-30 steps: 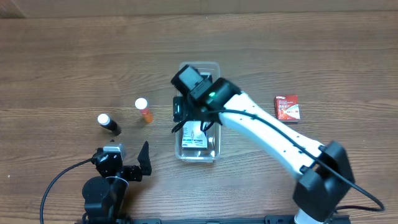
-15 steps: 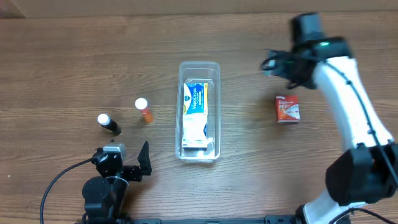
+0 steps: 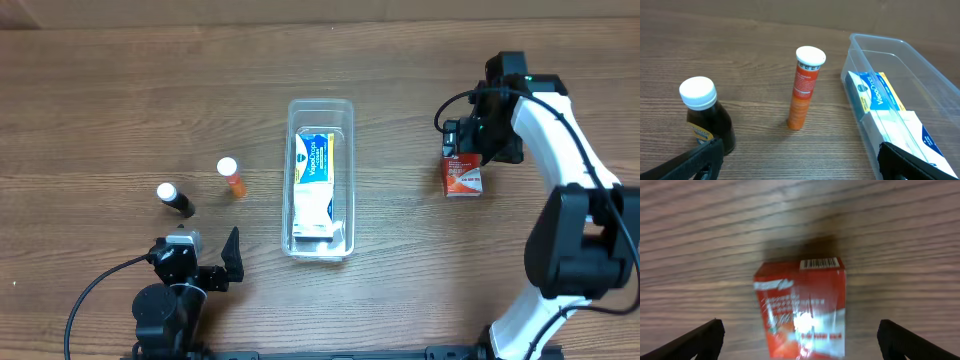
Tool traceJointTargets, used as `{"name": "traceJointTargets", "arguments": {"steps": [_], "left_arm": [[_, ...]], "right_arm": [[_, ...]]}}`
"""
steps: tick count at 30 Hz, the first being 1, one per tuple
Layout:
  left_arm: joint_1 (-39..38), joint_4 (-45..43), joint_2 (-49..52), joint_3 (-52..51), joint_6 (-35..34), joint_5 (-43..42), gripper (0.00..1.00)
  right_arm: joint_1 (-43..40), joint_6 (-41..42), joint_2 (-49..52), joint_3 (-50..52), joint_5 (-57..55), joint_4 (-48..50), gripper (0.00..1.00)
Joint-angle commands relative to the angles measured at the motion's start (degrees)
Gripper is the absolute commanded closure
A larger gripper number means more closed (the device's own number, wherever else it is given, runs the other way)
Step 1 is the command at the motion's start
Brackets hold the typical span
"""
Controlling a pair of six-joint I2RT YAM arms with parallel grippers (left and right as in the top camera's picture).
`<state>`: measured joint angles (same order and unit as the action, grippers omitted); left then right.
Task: Pack container
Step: 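Reach the right gripper to the small red box and grasp it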
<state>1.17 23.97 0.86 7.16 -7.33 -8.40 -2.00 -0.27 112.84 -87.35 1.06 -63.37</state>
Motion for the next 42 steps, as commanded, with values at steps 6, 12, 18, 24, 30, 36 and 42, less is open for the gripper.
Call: {"name": "traceJointTargets", "arguments": {"steps": [6,12,18,24,30,36,42], "left_arm": [[0.3,-0.2,-0.6,-0.2,-0.6,-0.4,0.0],[0.3,-0.2,-0.5,-0.2,-0.6,-0.4,0.0],[0.3,-0.3,-0.5,-0.2,-0.6,-0.4,0.0],[0.3,-0.2,-0.5,-0.2,-0.6,-0.4,0.0],[0.3,-0.3,-0.5,-0.2,-0.6,-0.4,0.0],[0.3,-0.2,-0.5,-0.2,-0.6,-0.4,0.0],[0.3,-0.2,-0.5,-0.2,-0.6,-0.4,0.0]], "right_arm": [[0.0,0.2,5.6,1.9,0.1,0.6,0.0],[0.0,6.9,5.8,1.9,0.0,1.2,0.27],[0.0,9.3,5.9,1.9,-0.2,1.9,0.2],[0.0,9.3,5.9,1.9,-0.1,2.2,0.15],[0.1,10.4,5.9,2.3,-0.1,2.1,0.22],[0.1,11.1,5.9,7.7,-0.1,6.7,0.25],[0.1,11.0,3.7,6.3,-0.3,3.4,0.35]]}}
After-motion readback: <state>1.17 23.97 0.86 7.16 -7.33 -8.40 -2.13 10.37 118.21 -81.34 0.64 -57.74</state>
